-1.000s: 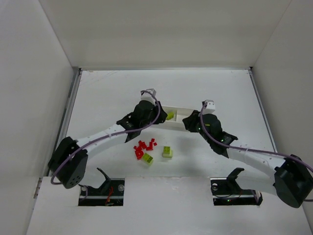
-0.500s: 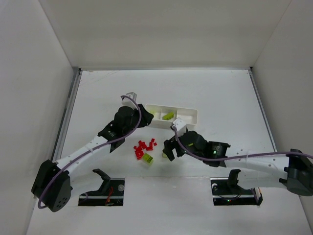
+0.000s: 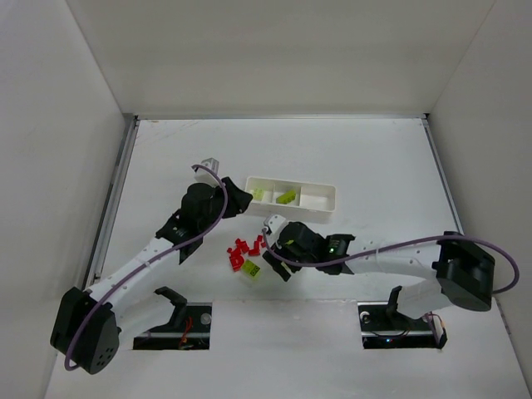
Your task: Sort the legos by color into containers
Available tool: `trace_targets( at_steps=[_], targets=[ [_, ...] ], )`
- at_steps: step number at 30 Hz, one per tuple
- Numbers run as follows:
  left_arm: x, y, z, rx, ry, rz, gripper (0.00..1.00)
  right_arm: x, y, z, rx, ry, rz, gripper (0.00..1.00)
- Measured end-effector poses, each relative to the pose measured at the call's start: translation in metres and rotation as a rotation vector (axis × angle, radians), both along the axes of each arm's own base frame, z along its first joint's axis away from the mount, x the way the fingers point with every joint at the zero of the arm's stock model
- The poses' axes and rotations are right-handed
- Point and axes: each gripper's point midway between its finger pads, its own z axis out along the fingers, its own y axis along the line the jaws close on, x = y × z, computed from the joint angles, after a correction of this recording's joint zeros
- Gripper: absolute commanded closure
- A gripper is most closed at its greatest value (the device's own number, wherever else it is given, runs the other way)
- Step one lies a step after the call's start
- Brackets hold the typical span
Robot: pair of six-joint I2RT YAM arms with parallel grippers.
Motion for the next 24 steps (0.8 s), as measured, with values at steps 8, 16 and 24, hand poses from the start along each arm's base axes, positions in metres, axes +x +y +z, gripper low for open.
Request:
trace_targets(
  at_steps=[8, 16, 24],
  targets=[
    [-0.001, 0.002, 0.001, -0.014, 0.002, -0.001, 0.63, 0.002, 0.000, -0.025, -0.057, 0.058, 0.033, 0.32],
    [-0.002, 0.003, -0.004, -0.015, 0.013, 0.001, 0.63, 0.010, -0.001, -0.027, -0.056, 0.062, 0.022, 0.57],
    [-0.004, 0.004, -0.007, -0.023, 0.023, 0.003, 0.59, 0.020, 0.002, -0.013, 0.003, 0.048, -0.014, 0.72]
  ],
)
